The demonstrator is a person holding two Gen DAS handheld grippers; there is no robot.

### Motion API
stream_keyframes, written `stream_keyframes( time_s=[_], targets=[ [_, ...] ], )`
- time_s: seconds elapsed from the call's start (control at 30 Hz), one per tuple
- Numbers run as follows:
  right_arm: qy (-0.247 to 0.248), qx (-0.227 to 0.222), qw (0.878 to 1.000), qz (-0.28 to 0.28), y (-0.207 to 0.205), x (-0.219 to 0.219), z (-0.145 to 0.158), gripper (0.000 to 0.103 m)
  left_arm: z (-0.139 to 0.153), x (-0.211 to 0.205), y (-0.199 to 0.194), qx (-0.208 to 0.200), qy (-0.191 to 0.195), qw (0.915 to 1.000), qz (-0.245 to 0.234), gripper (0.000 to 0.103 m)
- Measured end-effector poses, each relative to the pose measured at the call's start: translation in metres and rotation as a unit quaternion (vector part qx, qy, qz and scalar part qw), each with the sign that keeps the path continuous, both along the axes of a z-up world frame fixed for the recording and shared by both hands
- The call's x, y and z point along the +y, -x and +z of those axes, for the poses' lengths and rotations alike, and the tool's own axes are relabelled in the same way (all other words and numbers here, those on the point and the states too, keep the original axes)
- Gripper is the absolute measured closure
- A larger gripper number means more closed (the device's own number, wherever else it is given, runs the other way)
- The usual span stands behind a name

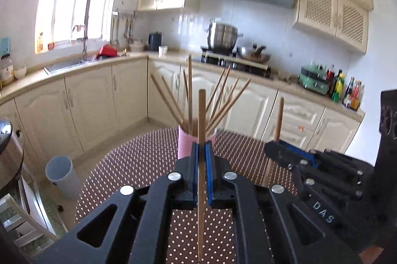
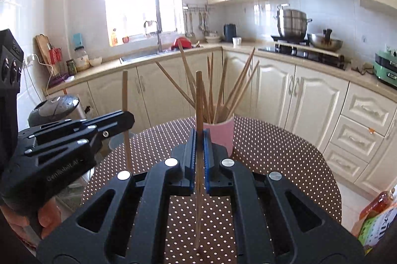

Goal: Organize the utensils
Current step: 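Open the left tool over the cup while the right tool drops its chopstick inside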

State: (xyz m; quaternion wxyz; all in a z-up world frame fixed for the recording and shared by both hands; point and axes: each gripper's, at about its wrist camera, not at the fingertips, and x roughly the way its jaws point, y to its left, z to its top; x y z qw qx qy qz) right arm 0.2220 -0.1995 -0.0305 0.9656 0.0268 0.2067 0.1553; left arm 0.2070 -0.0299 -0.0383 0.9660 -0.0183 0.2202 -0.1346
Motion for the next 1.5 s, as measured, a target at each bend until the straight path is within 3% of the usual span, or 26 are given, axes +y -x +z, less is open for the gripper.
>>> stream_keyframes(
  time_s=[0.4,0.67,1.1,1.5],
  targets=[
    [-0.020,-0.069,0.997,-0.001,0.025,-0.004,0.036,0.097,0.039,-0.001,0.032,-0.092,-0.005,0.9957,0.001,0.097],
    [-0.026,-0.102,0.994,-0.002,0.020,-0.009,0.058,0.097,0.064,-0.003,0.024,-0.125,-0.014,0.9921,0.000,0.097],
    [-0.030,-0.144,0.989,-0.015,-0.012,-0.016,0.081,0.097,0.096,0.001,-0.037,-0.159,0.038,0.9866,0.001,0.097],
    [-0.004,-0.167,0.985,-0.049,-0.053,-0.020,0.077,0.097,0.079,-0.022,-0.101,-0.188,0.045,0.9811,0.002,0.097]
  ],
)
